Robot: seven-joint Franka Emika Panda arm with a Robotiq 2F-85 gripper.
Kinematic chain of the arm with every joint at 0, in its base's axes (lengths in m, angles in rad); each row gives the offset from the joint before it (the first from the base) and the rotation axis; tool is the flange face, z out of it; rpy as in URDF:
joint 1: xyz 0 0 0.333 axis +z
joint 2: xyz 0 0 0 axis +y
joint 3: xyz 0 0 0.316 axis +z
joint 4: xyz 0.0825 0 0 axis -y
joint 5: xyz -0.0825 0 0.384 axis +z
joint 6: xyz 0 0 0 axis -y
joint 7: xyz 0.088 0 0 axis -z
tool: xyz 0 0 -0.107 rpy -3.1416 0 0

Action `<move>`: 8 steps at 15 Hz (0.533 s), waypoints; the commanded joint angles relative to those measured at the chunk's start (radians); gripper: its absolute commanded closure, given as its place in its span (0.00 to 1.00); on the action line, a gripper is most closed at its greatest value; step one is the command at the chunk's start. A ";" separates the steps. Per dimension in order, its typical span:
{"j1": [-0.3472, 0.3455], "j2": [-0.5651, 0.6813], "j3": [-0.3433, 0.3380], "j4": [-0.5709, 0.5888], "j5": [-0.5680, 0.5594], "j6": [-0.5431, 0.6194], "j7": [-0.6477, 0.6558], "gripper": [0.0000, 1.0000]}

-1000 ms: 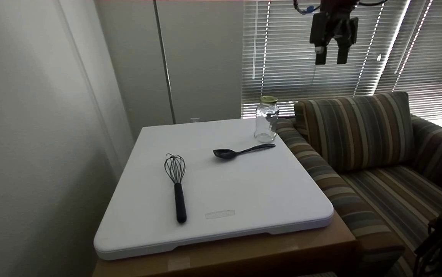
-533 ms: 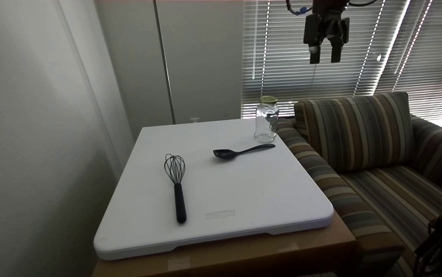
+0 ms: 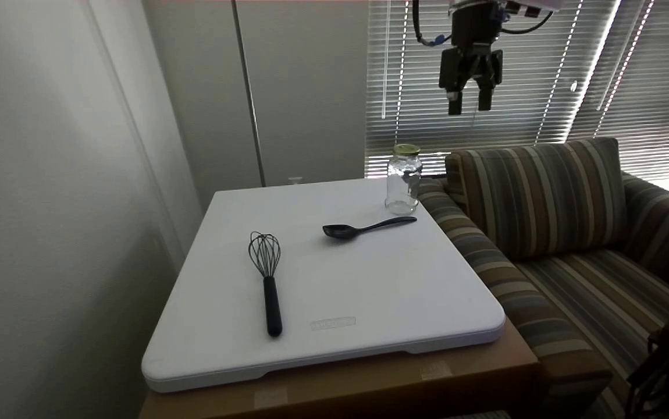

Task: Take the lid off the glass jar

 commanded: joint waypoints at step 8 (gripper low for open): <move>-0.081 0.234 0.049 0.280 -0.015 -0.009 -0.061 0.00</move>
